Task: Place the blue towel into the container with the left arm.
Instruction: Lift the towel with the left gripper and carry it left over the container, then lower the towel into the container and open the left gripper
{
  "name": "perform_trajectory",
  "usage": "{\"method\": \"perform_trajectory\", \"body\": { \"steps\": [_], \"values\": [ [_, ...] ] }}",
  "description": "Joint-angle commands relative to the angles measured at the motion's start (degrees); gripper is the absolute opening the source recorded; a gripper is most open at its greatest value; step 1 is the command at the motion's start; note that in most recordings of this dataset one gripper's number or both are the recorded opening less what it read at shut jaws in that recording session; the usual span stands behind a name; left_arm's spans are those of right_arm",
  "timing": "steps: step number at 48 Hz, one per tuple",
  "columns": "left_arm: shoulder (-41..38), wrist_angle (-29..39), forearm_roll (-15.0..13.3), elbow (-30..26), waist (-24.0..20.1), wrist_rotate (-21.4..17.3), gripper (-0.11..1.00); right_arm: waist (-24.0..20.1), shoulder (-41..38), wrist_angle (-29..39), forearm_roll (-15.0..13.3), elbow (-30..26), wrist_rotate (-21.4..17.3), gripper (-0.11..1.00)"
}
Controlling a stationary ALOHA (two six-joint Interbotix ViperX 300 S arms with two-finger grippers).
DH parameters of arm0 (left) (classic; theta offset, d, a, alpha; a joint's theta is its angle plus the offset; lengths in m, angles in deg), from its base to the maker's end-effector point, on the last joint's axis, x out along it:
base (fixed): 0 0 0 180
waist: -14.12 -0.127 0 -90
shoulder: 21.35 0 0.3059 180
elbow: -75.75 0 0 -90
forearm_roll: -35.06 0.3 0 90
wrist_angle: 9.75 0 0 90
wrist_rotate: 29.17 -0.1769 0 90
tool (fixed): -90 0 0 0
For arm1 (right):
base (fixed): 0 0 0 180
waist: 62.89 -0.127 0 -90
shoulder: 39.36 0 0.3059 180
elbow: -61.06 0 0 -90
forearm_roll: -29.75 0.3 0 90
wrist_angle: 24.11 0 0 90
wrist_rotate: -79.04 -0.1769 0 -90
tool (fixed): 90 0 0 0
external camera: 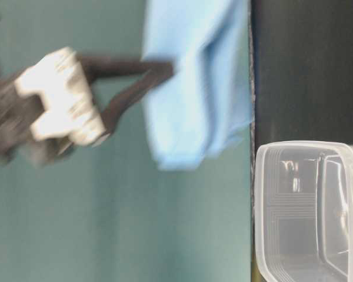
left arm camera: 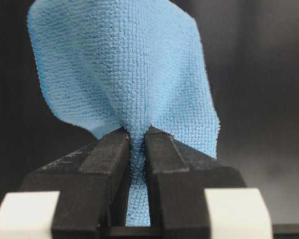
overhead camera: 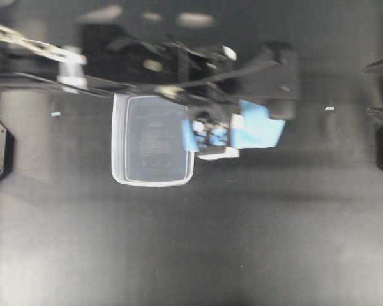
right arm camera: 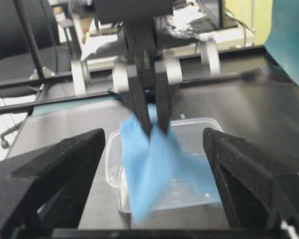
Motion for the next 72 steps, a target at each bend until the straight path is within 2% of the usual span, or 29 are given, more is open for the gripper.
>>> {"method": "perform_trajectory", "body": {
  "steps": [1, 9, 14, 20, 27, 49, 52, 60, 64, 67, 72],
  "values": [
    [6.42, 1.05, 0.18, 3.78, -0.26, -0.26, 0.06, 0.09, -0.7, -0.35, 0.18, -0.35, 0.09, 0.77],
    [13.27, -0.88, 0.18, 16.0, -0.88, 0.79, 0.06, 0.18, -0.79, -0.35, 0.18, -0.53, 0.09, 0.77],
    [16.79, -5.1, 0.18, 23.29, -1.05, 0.62, 0.06, 0.18, -0.79, -0.35, 0.18, -0.53, 0.09, 0.77],
    [19.34, -8.96, 0.18, 28.92, -1.14, 0.44, 0.06, 0.18, -0.88, -0.26, 0.18, -0.35, 0.09, 0.77],
    [20.83, -11.6, 0.18, 31.9, -1.23, 0.44, 0.06, 0.09, -0.88, -0.35, 0.18, -0.35, 0.09, 0.77],
    [20.92, -14.06, 0.18, 34.8, -1.41, 0.79, 0.07, 0.18, -0.97, -0.53, 0.18, -0.09, 0.09, 0.77],
    [20.92, -14.41, 0.18, 35.07, -1.41, 0.79, 0.16, 0.09, -0.97, -0.53, 0.18, -0.09, 0.09, 0.77],
    [20.92, -15.29, 0.18, 35.16, -1.14, 1.14, 0.66, 0.09, -0.97, -0.44, 0.18, -0.09, 0.09, 0.77],
    [21.01, -15.91, 0.18, 35.33, -0.7, 1.67, 0.84, 0.09, -0.88, -0.35, 0.18, 0.0, 0.09, 0.77],
    [21.45, -16.08, 0.18, 35.42, -0.62, 2.11, 0.89, 0.09, -0.88, -0.35, 0.18, -0.09, 0.09, 0.77],
    [23.12, -17.14, 0.18, 35.33, 0.09, 2.46, 0.8, 0.09, -0.79, -0.35, 0.18, -0.09, 0.09, 0.77]
  ]
}}
